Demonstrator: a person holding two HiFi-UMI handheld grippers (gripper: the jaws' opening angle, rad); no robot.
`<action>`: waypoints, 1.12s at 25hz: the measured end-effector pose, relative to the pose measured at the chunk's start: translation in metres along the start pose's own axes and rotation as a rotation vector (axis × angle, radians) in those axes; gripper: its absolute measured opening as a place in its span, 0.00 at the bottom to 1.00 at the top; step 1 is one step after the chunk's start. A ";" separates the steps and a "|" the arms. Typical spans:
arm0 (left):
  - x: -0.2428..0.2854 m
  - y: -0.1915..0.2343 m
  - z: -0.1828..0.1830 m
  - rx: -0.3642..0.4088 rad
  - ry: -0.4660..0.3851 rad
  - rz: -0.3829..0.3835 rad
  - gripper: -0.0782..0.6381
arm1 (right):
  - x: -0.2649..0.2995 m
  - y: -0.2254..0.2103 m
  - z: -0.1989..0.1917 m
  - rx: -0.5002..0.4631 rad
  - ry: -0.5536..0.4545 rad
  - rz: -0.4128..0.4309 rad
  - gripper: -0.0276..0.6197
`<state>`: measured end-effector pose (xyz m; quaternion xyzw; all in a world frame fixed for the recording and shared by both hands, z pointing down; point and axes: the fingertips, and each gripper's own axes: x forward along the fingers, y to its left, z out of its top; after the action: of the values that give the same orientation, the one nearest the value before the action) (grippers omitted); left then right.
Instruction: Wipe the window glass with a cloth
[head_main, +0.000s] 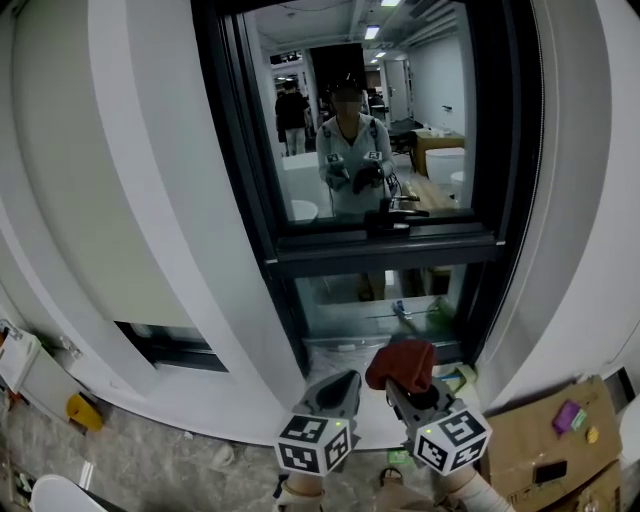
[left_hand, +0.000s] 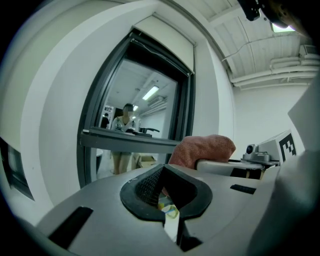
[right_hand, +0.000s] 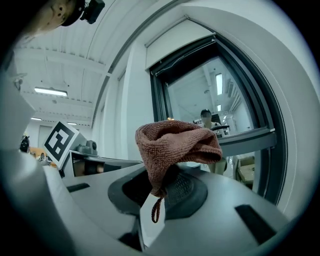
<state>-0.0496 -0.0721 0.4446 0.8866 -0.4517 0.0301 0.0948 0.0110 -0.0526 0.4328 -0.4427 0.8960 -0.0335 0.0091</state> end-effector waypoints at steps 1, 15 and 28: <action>0.003 0.003 0.002 -0.003 -0.001 0.002 0.12 | 0.005 -0.002 0.001 -0.002 0.004 0.003 0.11; 0.067 0.046 0.031 0.003 -0.006 0.040 0.12 | 0.073 -0.054 0.032 -0.051 -0.002 0.063 0.11; 0.129 0.085 0.067 0.021 -0.011 0.101 0.12 | 0.139 -0.104 0.083 -0.184 -0.016 0.139 0.11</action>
<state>-0.0439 -0.2366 0.4091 0.8638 -0.4960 0.0346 0.0813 0.0129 -0.2300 0.3587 -0.3787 0.9237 0.0529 -0.0222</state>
